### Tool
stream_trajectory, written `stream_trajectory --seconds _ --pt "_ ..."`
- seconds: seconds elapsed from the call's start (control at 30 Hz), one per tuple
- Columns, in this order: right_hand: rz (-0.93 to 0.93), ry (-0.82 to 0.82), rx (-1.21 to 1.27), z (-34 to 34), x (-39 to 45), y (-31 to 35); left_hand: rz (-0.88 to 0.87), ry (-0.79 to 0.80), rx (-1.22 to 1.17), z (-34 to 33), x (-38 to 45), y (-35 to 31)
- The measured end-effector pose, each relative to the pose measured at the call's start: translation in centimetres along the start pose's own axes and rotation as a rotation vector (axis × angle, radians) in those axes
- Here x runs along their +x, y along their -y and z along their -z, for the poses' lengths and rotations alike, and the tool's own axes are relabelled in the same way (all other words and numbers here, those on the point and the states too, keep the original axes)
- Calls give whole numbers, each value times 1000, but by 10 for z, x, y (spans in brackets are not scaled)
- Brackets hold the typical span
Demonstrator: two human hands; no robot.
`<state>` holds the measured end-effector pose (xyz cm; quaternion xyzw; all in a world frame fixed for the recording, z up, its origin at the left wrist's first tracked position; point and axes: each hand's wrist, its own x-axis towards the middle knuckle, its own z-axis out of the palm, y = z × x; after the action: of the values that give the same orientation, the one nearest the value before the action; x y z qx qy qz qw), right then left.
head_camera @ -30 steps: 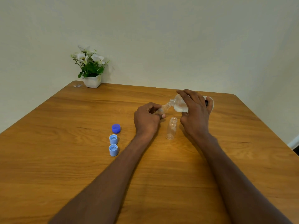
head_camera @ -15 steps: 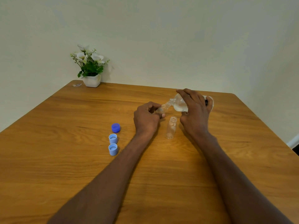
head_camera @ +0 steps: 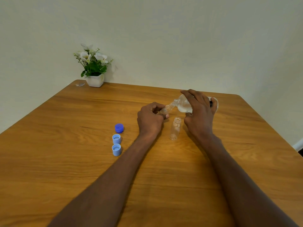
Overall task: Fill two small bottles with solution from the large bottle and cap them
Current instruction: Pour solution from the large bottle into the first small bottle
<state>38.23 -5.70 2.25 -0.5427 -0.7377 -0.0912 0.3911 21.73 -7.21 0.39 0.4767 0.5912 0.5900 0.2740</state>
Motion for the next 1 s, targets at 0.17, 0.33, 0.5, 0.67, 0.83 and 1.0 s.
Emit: stream_trajectory --seconds 0.17,0.33,0.5,0.67,0.83,1.0 --pt "0 2 -3 0 0 1 -8 -2 9 -1 0 0" --pt "-9 18 2 1 0 1 -12 1 7 -1 1 1" --pt "-7 10 11 1 0 1 -10 10 8 -1 1 1" --pt "-9 12 14 1 0 1 -10 8 6 -1 2 3" --pt "-12 22 4 1 0 1 -3 10 -1 -2 3 4" --pt "-7 17 5 2 0 1 3 10 -6 -2 3 6"
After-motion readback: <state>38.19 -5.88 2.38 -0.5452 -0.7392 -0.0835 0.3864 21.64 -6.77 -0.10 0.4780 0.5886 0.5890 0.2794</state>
